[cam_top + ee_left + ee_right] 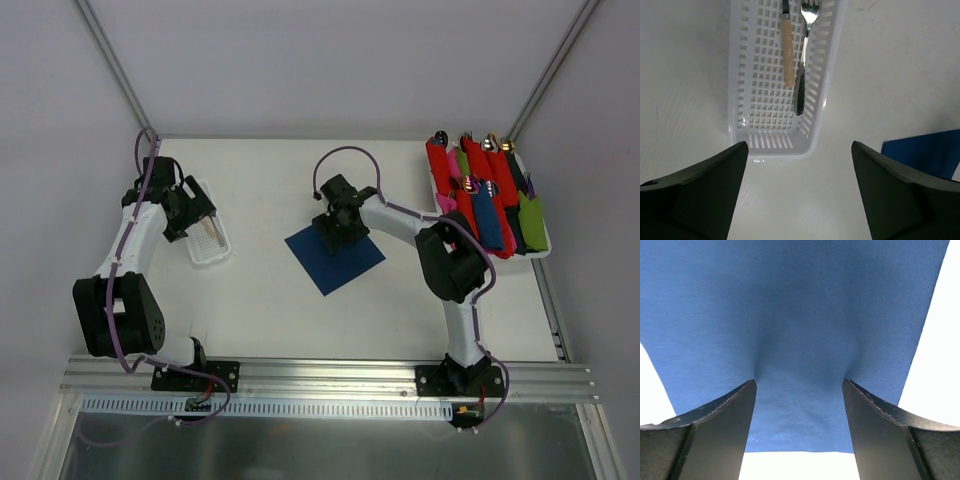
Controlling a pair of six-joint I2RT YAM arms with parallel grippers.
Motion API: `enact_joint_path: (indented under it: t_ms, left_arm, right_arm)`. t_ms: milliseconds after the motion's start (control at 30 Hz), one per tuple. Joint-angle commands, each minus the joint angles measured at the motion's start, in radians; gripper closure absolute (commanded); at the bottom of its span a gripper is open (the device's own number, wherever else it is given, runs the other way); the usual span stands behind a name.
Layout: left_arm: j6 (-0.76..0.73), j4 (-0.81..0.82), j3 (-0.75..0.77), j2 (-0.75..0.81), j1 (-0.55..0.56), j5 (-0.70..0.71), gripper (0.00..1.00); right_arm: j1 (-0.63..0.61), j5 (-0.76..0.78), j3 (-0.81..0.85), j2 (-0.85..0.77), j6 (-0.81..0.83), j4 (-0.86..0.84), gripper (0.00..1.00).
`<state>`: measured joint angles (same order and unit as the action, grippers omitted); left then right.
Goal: Place the utensils on the paper napkin and roll it up
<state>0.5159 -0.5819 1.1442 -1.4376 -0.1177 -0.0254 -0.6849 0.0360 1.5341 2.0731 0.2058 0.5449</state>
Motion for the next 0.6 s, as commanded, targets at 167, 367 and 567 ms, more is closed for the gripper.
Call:
enact_joint_path:
  t_ms: [167,367,567]
  left_arm:
    - [-0.054,-0.009,0.153,-0.174,-0.008,0.019,0.41]
    - [-0.071,-0.013,0.252,-0.322,-0.020,0.079,0.59]
    - [-0.083,-0.022,0.339,-0.449,-0.036,0.117,0.66]
  right_arm:
    - [-0.005,-0.235,0.158,-0.155,-0.065,0.063,0.19]
    - [0.015,-0.312,0.187,-0.238,-0.036,0.084,0.19]
    - [0.059,-0.326,0.103,-0.298,-0.006,0.090,0.19]
